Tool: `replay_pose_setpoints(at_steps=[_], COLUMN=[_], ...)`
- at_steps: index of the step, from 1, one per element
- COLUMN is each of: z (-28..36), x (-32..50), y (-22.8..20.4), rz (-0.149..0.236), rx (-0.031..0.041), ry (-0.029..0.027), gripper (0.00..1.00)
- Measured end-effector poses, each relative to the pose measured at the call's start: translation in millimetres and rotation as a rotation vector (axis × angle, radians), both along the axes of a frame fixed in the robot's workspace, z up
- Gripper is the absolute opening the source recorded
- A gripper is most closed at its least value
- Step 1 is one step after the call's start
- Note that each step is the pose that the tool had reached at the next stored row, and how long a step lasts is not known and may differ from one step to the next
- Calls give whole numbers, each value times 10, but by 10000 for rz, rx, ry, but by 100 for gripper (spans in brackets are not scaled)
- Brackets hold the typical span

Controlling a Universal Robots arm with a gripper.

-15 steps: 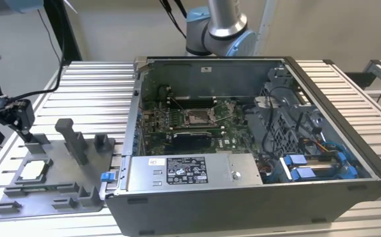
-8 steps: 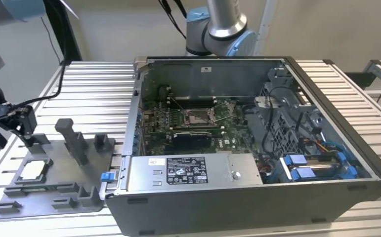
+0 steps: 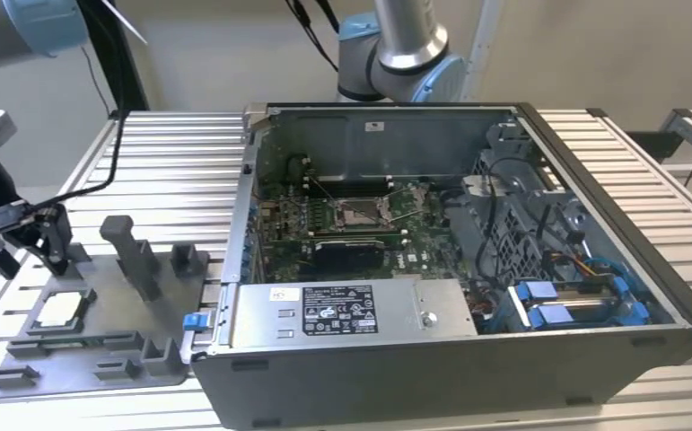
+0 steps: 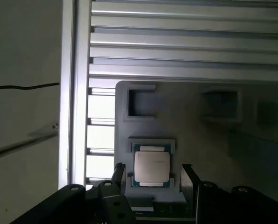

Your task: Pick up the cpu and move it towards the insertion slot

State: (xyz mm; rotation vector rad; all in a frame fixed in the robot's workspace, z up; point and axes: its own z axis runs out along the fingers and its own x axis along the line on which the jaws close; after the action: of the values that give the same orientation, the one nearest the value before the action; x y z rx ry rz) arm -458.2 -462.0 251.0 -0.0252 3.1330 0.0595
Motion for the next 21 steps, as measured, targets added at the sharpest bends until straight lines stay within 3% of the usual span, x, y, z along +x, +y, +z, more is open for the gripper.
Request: replay_pose_setpoints(at_steps=[11, 21], z=[-198, -316], x=[0, 3], y=[-51, -85], rz=[-28, -29], rx=[0, -8], ry=[-1, -1], gripper=[100, 100])
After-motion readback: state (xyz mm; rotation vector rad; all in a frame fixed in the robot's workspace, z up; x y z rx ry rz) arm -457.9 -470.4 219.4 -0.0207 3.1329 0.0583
